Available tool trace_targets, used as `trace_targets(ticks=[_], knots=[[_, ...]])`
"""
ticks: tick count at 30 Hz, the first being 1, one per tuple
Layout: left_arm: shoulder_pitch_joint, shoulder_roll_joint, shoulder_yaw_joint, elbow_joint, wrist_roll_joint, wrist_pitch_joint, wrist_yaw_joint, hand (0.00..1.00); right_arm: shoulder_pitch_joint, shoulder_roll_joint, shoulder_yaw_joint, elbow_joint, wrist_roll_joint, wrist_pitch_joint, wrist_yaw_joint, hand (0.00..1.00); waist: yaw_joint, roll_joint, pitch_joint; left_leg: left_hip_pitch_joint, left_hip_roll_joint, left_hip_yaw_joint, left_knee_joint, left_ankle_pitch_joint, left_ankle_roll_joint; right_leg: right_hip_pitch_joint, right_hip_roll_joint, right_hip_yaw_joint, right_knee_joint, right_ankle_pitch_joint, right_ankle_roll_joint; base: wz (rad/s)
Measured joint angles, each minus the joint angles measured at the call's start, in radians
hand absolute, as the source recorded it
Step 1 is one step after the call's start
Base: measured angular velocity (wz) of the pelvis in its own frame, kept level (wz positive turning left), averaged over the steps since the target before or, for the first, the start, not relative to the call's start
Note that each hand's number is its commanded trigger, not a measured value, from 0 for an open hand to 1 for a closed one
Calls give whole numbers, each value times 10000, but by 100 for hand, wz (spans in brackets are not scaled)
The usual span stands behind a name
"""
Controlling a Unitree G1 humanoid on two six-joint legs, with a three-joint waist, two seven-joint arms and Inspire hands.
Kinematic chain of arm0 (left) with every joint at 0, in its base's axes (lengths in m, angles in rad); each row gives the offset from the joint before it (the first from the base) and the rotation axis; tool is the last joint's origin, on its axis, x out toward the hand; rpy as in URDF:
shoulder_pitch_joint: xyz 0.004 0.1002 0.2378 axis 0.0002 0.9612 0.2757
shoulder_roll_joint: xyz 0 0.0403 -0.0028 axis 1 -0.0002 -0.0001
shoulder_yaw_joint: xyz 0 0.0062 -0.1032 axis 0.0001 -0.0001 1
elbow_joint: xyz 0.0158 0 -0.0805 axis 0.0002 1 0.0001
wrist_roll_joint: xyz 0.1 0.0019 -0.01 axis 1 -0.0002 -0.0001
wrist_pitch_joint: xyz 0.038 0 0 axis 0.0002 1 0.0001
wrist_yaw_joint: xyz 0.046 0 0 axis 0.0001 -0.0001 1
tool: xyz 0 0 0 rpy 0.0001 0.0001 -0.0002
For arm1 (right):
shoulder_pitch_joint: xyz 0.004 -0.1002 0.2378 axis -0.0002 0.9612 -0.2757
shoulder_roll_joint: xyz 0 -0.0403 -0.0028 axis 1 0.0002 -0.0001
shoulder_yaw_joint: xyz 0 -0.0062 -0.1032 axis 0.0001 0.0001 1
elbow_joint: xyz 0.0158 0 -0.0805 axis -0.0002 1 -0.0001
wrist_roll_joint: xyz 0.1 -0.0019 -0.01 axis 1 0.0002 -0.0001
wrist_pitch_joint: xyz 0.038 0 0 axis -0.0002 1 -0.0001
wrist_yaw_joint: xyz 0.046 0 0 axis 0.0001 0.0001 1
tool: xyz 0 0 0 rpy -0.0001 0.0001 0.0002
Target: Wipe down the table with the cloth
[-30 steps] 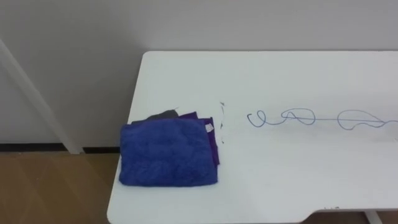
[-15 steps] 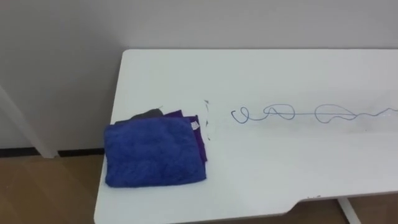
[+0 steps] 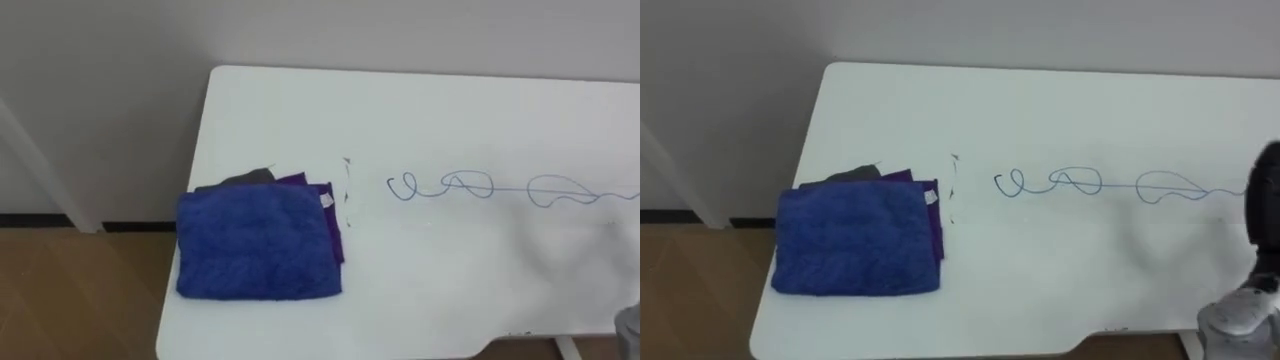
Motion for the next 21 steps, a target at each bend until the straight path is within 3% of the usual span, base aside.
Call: trace_targets(ticks=[1, 5, 8, 12, 18, 21], knots=[[3, -15, -33, 0, -30, -53, 3, 0, -1, -1, 241, -364, -473, -74, -2, 0, 165, -8, 19, -12, 26, -5, 0, 0, 0, -10, -6, 1, -3, 0, 0, 4], [-41, -47, -333, 1, -129, -82, 20, 0, -13, 2, 1001, -1111, -1475, -143, 187, 0, 249, 21, 38, -58, 10, -61, 14, 2, 5, 8, -57, -216, 2, 1, 0, 11], [-34, -53, -472, 13, -120, -81, 30, 0, -14, 64, 1631, -1881, -2673, -95, 587, 0, 481, 146, 65, -133, -27, -181, 15, 12, 22, -14, -75, -217, -17, 1, 1, 7], [-55, -57, -767, 9, -119, -109, 140, 0, -119, 69, 2400, -2048, -3423, -221, 972, 0, 684, 192, 46, -128, -30, -246, 18, 19, 29, 26, -68, -214, -61, 1, 1, 6], [-54, -148, -1013, 17, -92, -273, 112, 0, -252, 126, 3357, -2054, -4901, -299, 1812, 0, 1026, 63, 58, -112, -27, -381, 8, 34, 14, 129, -45, -217, -177, 0, 2, 6], [-72, -83, -1222, 18, -113, -290, 104, 0, -250, 157, 3939, -2052, -5123, -340, 2001, 0, 1166, -62, 124, -151, -28, -474, 10, 42, 1, 129, -37, -186, -174, 0, 2, 8]])
